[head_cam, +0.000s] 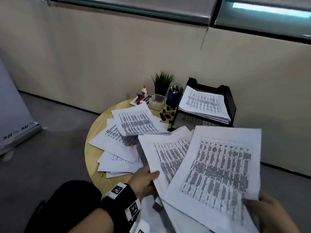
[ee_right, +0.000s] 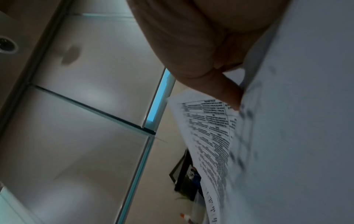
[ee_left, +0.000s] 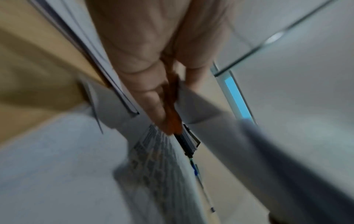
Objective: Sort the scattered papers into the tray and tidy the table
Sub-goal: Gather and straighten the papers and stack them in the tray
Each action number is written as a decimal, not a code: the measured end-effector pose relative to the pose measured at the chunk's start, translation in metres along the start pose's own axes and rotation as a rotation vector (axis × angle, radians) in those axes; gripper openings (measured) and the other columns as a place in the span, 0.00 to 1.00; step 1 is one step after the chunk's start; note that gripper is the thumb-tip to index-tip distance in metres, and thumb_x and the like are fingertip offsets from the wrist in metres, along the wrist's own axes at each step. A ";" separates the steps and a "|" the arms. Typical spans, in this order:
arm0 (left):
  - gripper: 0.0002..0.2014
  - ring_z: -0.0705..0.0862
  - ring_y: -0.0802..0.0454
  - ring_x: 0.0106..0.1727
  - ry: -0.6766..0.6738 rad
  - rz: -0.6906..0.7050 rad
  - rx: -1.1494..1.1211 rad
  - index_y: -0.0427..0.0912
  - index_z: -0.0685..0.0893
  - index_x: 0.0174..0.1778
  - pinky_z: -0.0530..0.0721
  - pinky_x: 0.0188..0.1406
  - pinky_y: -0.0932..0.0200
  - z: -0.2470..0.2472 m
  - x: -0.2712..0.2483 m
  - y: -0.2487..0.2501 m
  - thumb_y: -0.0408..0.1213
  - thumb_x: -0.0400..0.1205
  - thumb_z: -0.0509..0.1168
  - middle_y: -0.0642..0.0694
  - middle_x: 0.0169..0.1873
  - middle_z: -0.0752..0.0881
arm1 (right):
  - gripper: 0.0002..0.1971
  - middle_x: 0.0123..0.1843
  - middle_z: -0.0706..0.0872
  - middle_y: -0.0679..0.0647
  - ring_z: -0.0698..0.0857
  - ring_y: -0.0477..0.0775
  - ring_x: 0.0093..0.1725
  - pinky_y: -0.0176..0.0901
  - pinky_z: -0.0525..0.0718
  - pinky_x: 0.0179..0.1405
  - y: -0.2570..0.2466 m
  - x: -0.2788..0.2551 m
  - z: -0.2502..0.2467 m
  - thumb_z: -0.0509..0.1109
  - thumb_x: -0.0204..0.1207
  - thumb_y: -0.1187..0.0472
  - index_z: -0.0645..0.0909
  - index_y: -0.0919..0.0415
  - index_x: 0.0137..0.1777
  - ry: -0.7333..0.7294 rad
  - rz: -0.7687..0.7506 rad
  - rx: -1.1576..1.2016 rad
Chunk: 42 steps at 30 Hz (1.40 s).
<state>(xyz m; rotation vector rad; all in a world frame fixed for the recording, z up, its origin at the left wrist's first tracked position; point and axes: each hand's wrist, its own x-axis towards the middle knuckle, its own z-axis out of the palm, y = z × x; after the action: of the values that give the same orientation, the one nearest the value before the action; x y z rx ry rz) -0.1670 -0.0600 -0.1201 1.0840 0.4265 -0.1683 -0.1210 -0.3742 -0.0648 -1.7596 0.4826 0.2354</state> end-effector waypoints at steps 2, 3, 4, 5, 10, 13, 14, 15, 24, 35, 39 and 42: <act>0.13 0.88 0.36 0.50 0.126 0.074 0.079 0.27 0.81 0.60 0.85 0.54 0.42 -0.007 0.003 -0.001 0.20 0.81 0.60 0.27 0.57 0.85 | 0.12 0.47 0.89 0.71 0.86 0.73 0.50 0.67 0.79 0.63 0.004 0.002 0.005 0.64 0.72 0.82 0.82 0.75 0.54 -0.048 0.015 -0.048; 0.13 0.87 0.37 0.52 0.187 0.101 0.150 0.29 0.83 0.58 0.85 0.53 0.45 -0.011 0.004 0.000 0.20 0.81 0.59 0.29 0.56 0.86 | 0.11 0.42 0.90 0.70 0.87 0.72 0.47 0.63 0.81 0.59 0.006 0.003 0.008 0.63 0.73 0.83 0.83 0.73 0.50 -0.049 0.025 -0.066; 0.12 0.87 0.39 0.52 0.221 0.121 0.212 0.32 0.85 0.56 0.84 0.49 0.50 -0.014 0.004 0.001 0.22 0.80 0.60 0.31 0.55 0.87 | 0.12 0.37 0.90 0.68 0.87 0.71 0.44 0.58 0.83 0.55 0.009 0.005 0.009 0.61 0.74 0.83 0.83 0.72 0.48 -0.043 0.026 -0.076; 0.11 0.87 0.41 0.50 0.241 0.137 0.257 0.36 0.86 0.52 0.83 0.46 0.53 -0.018 0.005 0.002 0.25 0.78 0.62 0.33 0.53 0.88 | 0.13 0.32 0.90 0.64 0.86 0.69 0.42 0.54 0.82 0.50 0.011 0.008 0.009 0.61 0.74 0.82 0.84 0.70 0.47 -0.032 0.013 -0.091; 0.20 0.87 0.39 0.54 0.298 0.152 0.417 0.38 0.87 0.48 0.83 0.60 0.39 -0.042 0.012 0.010 0.41 0.63 0.64 0.37 0.50 0.89 | 0.17 0.29 0.89 0.56 0.82 0.63 0.37 0.49 0.79 0.41 0.004 0.004 0.007 0.61 0.71 0.83 0.84 0.62 0.38 0.052 -0.161 -0.230; 0.11 0.88 0.40 0.52 0.293 0.128 0.443 0.40 0.87 0.46 0.84 0.59 0.43 -0.044 0.011 0.016 0.36 0.70 0.68 0.38 0.49 0.89 | 0.15 0.29 0.87 0.62 0.82 0.63 0.36 0.47 0.76 0.39 0.001 0.016 0.012 0.62 0.69 0.82 0.84 0.63 0.37 0.066 -0.186 -0.315; 0.05 0.87 0.42 0.50 0.290 0.129 0.461 0.40 0.87 0.44 0.84 0.59 0.45 -0.042 0.009 0.017 0.32 0.74 0.68 0.39 0.47 0.89 | 0.14 0.29 0.87 0.61 0.82 0.64 0.37 0.48 0.77 0.41 0.004 0.025 0.015 0.63 0.69 0.82 0.84 0.65 0.38 0.055 -0.167 -0.346; 0.05 0.87 0.43 0.49 0.295 0.132 0.480 0.41 0.86 0.41 0.85 0.57 0.49 -0.041 0.009 0.016 0.30 0.77 0.66 0.40 0.45 0.89 | 0.12 0.30 0.87 0.62 0.82 0.64 0.38 0.50 0.78 0.43 0.008 0.033 0.019 0.63 0.69 0.81 0.83 0.67 0.40 0.038 -0.126 -0.384; 0.05 0.84 0.50 0.49 0.273 0.142 0.466 0.44 0.85 0.49 0.79 0.40 0.68 -0.037 0.016 0.003 0.34 0.78 0.68 0.47 0.47 0.87 | 0.10 0.34 0.80 0.59 0.78 0.58 0.38 0.44 0.72 0.31 0.030 0.033 0.067 0.74 0.66 0.62 0.75 0.66 0.33 -0.076 -0.044 -0.849; 0.20 0.88 0.49 0.53 0.067 0.143 0.492 0.43 0.87 0.52 0.86 0.57 0.51 -0.033 0.013 -0.011 0.34 0.63 0.72 0.48 0.48 0.91 | 0.06 0.37 0.82 0.62 0.78 0.58 0.37 0.45 0.69 0.31 0.016 0.021 0.059 0.72 0.75 0.66 0.80 0.70 0.45 -0.127 0.061 -0.422; 0.24 0.88 0.48 0.56 0.050 0.157 0.465 0.42 0.86 0.56 0.84 0.61 0.48 -0.031 0.010 -0.013 0.36 0.62 0.72 0.47 0.51 0.91 | 0.04 0.29 0.79 0.60 0.74 0.56 0.33 0.44 0.67 0.30 0.011 0.013 0.058 0.70 0.74 0.73 0.79 0.72 0.39 -0.180 0.106 -0.316; 0.22 0.88 0.48 0.56 0.009 0.156 0.449 0.43 0.87 0.55 0.84 0.62 0.46 -0.031 0.008 -0.015 0.33 0.63 0.72 0.47 0.51 0.91 | 0.07 0.38 0.82 0.60 0.78 0.58 0.36 0.31 0.76 0.19 0.003 0.005 0.062 0.64 0.75 0.82 0.76 0.75 0.50 -0.302 0.184 -0.215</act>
<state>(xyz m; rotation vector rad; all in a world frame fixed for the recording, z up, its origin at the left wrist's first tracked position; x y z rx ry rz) -0.1723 -0.0391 -0.1482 1.5541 0.3164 -0.1228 -0.1115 -0.3164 -0.0846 -1.8469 0.4099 0.6941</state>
